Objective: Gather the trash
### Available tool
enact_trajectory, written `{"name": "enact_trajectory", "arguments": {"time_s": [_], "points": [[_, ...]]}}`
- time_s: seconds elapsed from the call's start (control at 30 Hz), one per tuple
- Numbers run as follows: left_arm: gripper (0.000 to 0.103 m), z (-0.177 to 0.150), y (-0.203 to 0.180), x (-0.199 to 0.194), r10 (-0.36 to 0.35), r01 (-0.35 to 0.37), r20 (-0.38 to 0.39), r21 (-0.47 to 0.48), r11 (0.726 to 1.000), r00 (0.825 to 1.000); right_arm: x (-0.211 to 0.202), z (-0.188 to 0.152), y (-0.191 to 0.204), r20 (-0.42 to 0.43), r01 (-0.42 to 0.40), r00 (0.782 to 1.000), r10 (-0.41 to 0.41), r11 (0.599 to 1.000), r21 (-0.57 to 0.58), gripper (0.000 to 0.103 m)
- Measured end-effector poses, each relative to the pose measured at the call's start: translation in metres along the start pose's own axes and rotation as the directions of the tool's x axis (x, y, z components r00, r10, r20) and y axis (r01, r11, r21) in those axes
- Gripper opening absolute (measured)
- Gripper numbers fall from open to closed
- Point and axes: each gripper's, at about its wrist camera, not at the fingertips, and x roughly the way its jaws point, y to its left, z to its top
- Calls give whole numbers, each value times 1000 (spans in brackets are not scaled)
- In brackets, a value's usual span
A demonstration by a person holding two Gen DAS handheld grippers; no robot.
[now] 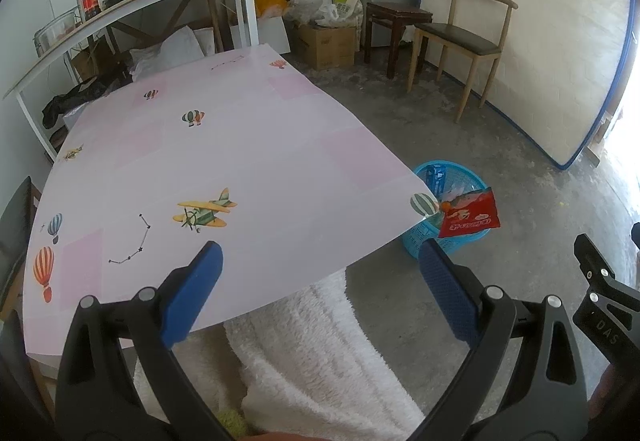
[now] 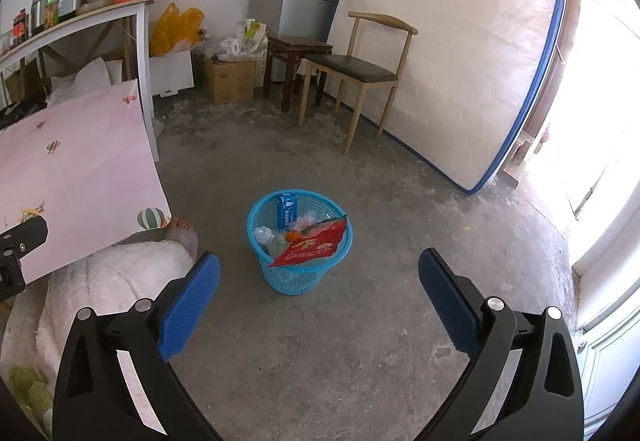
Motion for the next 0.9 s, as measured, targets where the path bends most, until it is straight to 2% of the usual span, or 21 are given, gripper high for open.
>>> {"name": "enact_trajectory", "arguments": {"time_s": [0.9], "points": [[94, -5, 2, 4, -3, 3, -24, 5, 1000, 1000, -2, 2, 4, -1, -1, 1000, 1, 1000, 0, 97]]}}
